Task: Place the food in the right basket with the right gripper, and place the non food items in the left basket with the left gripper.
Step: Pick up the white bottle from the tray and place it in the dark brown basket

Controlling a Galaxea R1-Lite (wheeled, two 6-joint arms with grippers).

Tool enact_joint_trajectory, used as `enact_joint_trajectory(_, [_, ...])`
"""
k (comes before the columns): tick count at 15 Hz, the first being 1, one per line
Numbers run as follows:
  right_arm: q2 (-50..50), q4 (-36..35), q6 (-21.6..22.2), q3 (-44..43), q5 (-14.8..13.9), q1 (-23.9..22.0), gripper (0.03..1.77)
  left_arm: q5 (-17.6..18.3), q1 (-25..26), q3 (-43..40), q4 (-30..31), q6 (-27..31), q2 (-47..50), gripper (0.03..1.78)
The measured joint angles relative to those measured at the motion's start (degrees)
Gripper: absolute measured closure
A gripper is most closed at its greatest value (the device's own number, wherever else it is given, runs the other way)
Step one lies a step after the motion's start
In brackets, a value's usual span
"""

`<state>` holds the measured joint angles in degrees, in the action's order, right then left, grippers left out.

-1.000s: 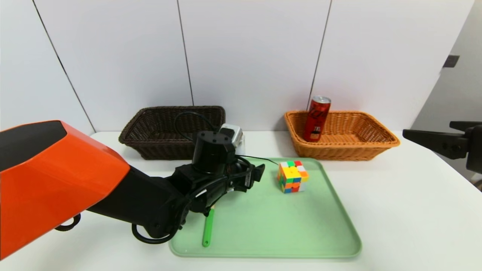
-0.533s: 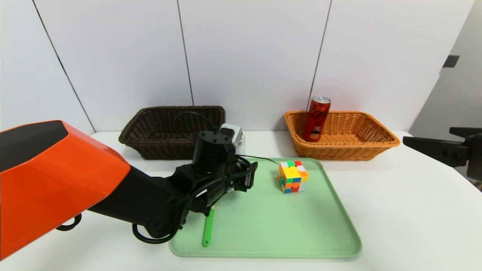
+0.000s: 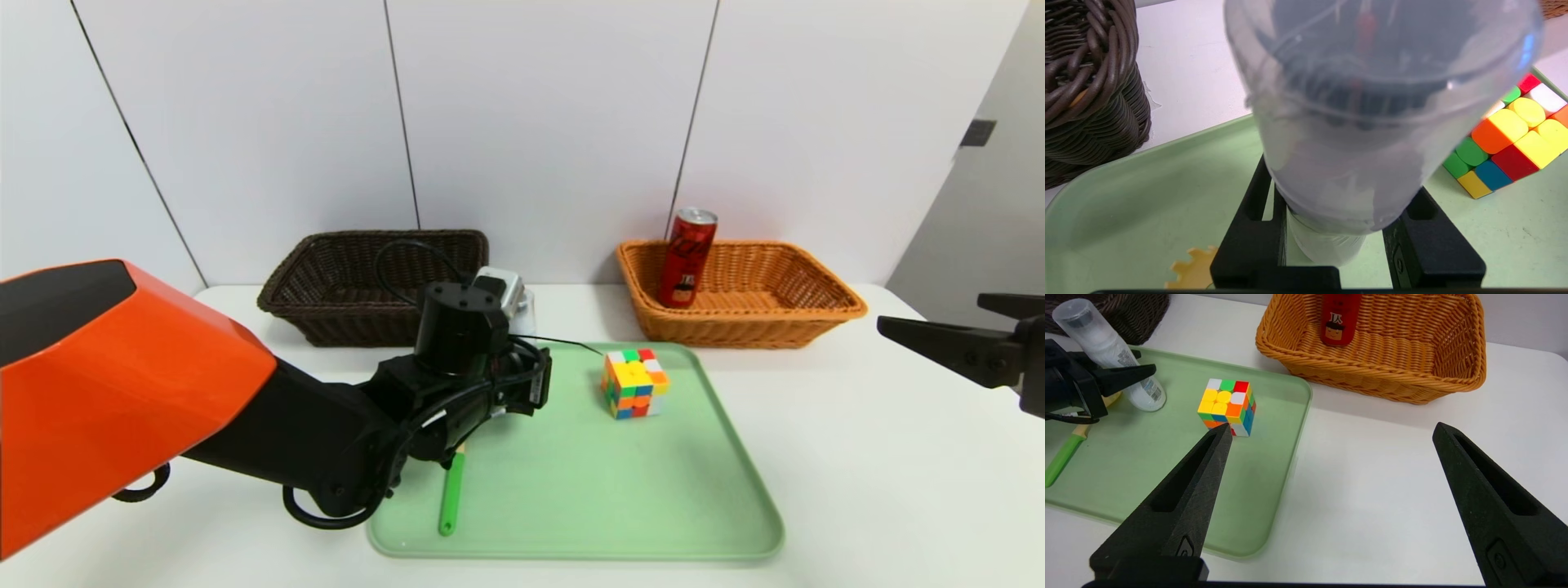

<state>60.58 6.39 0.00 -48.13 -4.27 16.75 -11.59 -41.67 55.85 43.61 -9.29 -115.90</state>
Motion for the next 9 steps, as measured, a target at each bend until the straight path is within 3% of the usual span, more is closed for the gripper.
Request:
enact_joint_trajectory(6, [-1.3,0.0,0.0,1.0,0.0,0.5,0.11,0.2,-0.3,0.3,-1.0,0.1,2.3,1.17])
enact_joint_trajectory(9, [-1.7,0.0,0.0,1.4,0.0,0.5,0.11,0.6,-0.8,1.5,-4.8,0.0,5.5,1.17])
